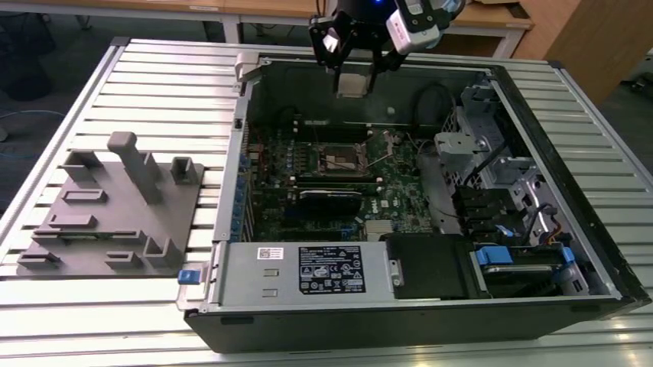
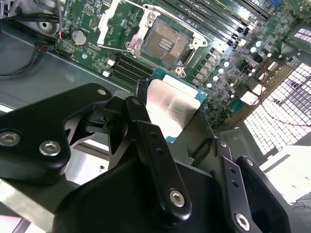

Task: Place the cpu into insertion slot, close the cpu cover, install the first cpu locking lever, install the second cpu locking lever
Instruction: 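Place the cpu into insertion slot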

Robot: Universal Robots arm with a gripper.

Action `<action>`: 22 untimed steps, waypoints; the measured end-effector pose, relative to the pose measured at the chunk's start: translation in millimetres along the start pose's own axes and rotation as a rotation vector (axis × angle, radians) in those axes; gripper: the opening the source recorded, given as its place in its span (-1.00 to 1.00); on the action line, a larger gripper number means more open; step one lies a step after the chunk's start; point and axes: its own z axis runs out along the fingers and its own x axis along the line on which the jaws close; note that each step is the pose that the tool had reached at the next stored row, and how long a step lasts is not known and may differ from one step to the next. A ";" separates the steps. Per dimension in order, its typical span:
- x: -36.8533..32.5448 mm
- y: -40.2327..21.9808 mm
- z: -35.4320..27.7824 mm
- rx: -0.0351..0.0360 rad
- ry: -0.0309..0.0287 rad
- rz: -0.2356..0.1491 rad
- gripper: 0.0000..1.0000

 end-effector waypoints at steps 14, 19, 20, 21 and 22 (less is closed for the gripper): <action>-0.1 -0.4 4.0 -0.0002 -0.0003 0.000 0.08; -0.2 -1.0 11.8 0.0114 -0.0004 0.000 0.08; -0.3 -1.2 13.2 0.0145 -0.0005 0.000 0.08; -0.3 -1.3 14.6 0.0175 -0.0006 0.000 0.08; -0.3 -1.4 16.0 0.0207 -0.0007 0.000 0.08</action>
